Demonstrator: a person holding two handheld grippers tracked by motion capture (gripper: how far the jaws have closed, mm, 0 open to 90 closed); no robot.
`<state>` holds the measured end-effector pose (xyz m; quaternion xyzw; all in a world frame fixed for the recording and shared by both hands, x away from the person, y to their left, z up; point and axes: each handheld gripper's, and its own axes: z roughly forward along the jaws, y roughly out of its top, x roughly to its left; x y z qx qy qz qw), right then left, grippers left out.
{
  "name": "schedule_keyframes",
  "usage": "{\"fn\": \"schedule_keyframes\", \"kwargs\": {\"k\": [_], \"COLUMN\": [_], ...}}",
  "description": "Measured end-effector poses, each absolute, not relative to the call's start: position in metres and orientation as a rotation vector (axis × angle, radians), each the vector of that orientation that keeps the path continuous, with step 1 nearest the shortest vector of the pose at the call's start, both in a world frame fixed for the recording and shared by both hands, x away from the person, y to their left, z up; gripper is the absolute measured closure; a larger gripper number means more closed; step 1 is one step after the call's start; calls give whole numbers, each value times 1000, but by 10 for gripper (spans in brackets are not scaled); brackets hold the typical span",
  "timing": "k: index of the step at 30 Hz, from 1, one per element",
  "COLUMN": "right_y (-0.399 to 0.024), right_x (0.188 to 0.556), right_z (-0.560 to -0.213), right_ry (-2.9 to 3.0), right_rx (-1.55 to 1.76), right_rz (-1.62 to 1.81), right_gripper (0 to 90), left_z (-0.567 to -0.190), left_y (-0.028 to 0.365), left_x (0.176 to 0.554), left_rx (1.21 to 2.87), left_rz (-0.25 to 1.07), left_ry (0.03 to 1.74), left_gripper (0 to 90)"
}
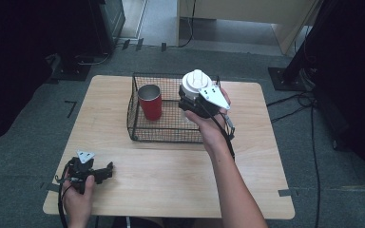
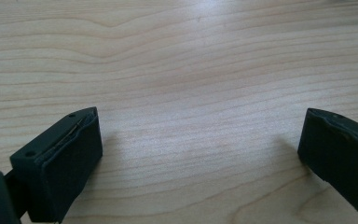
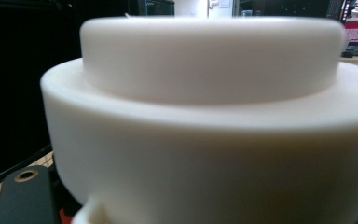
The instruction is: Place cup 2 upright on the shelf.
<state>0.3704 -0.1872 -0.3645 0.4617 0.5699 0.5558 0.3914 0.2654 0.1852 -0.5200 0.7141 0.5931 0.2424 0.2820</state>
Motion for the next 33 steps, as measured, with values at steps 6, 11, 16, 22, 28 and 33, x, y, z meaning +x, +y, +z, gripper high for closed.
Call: {"fn": "schedule_keyframes", "kwargs": {"k": [6, 11, 16, 22, 28, 33], "right_y": [-191, -189, -186, -183, -182, -182], "right_x": [390, 403, 412, 421, 429, 436], "right_z": [-379, -389, -398, -410, -421, -429], "right_ry": [1415, 1424, 1436, 1441, 1449, 1442], "right_rx": [1215, 1224, 1221, 1226, 1249, 1281], "right_rz": [1384, 1369, 1352, 1345, 1320, 1299], "right_gripper": [158, 158, 158, 158, 157, 157], "left_z": [-520, -520, -520, -520, -520, -520], "left_y": [185, 185, 185, 185, 185, 185], "left_x": [265, 265, 265, 265, 265, 265], "left_rx": [1912, 1915, 1913, 1913, 1914, 1913], "left_rz": [649, 649, 649, 649, 649, 649], "left_ry": [1589, 1588, 1589, 1589, 1589, 1588], "left_gripper": [4, 4, 4, 4, 4, 4]}}
